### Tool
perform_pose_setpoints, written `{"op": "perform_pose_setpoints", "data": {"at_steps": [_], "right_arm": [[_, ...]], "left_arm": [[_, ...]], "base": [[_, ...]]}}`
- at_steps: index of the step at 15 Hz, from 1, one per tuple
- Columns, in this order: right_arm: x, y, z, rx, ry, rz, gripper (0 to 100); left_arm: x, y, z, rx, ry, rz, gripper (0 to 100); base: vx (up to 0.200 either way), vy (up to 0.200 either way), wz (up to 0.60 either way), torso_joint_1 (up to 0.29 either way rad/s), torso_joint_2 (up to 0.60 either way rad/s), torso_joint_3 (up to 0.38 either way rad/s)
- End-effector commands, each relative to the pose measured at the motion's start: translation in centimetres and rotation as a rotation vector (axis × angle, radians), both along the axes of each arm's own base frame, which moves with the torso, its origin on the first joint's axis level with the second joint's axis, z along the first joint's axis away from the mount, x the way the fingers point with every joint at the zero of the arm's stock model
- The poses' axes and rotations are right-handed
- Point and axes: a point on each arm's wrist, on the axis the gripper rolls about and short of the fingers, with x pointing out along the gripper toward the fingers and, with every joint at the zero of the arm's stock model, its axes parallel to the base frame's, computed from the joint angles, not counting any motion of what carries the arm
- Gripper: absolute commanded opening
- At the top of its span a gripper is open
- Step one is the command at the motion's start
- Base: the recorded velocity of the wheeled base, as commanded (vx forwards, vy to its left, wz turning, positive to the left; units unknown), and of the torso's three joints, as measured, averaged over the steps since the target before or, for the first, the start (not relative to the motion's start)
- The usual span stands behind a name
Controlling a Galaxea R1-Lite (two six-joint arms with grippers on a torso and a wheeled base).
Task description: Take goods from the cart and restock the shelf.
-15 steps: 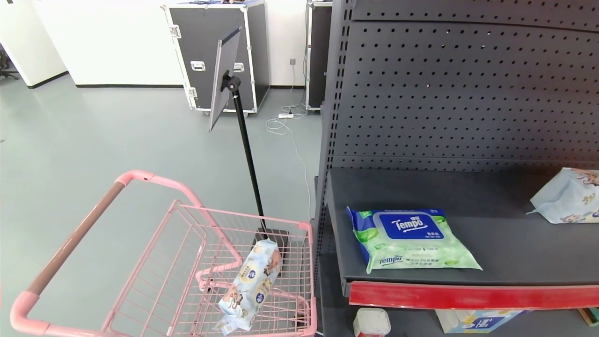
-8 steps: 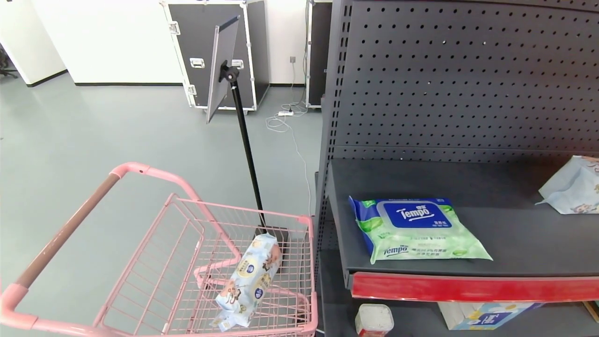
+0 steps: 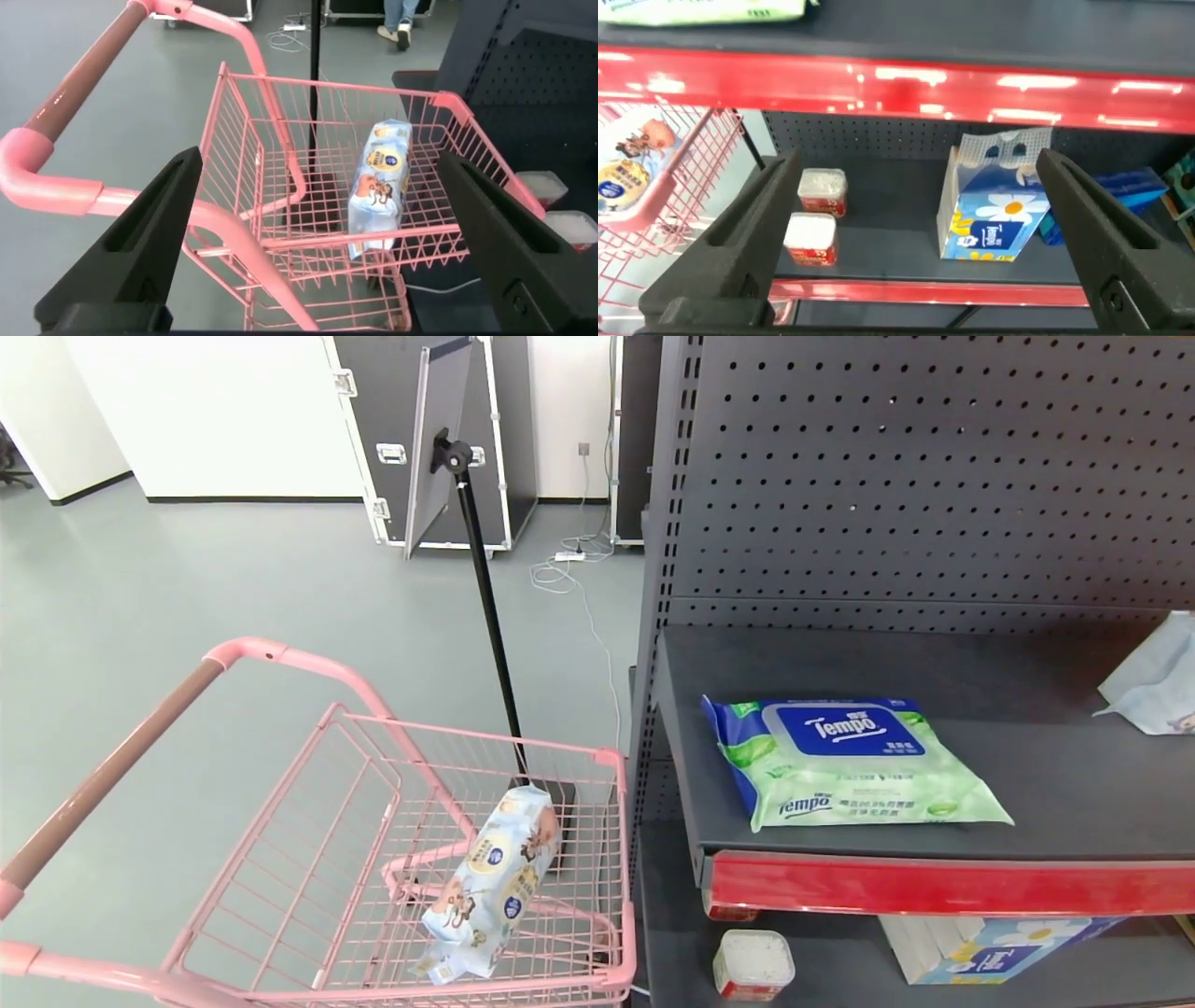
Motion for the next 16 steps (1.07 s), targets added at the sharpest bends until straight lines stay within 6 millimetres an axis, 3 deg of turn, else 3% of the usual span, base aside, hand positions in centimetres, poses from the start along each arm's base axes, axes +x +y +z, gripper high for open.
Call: {"op": "perform_pose_setpoints", "data": {"at_steps": [1, 11, 12, 13, 14, 15, 16], "right_arm": [[0.0, 0.0, 0.0, -0.001, 0.001, 0.001, 100], [0.0, 0.0, 0.0, -0.001, 0.001, 0.002, 100], [0.0, 0.0, 0.0, -0.002, 0.001, 0.002, 100], [0.0, 0.0, 0.0, -0.001, 0.001, 0.002, 100], [0.0, 0.0, 0.0, 0.001, 0.001, 0.002, 100], [0.0, 0.0, 0.0, -0.001, 0.001, 0.004, 100], [0.0, 0.0, 0.0, -0.001, 0.001, 0.005, 100]], "left_arm": [[0.0, 0.0, 0.0, -0.001, 0.001, 0.0, 100], [-0.1, 0.0, 0.3, 0.001, -0.012, -0.026, 100], [-1.3, 0.0, 4.4, -0.007, -0.141, -0.071, 100], [-0.2, -0.1, 10.5, -0.045, -0.112, -0.123, 100], [1.1, -0.3, 14.8, -0.128, -0.105, -0.168, 100], [4.1, -0.8, 18.9, -0.137, -0.063, -0.199, 100], [6.8, -1.2, 19.6, -0.098, 0.004, -0.22, 100]], "base": [[0.0, 0.0, 0.0, -0.149, 0.39, 0.237], [0.0, 0.0, 0.0, -0.164, 0.5, 0.328], [0.0, 0.0, 0.0, -0.076, 0.31, 0.212], [0.0, 0.0, 0.0, -0.046, 0.18, 0.124], [0.0, 0.0, 0.0, -0.032, 0.1, 0.061], [0.0, 0.0, 0.0, 0.0, 0.0, 0.0], [0.0, 0.0, 0.0, 0.0, 0.0, 0.0]]}}
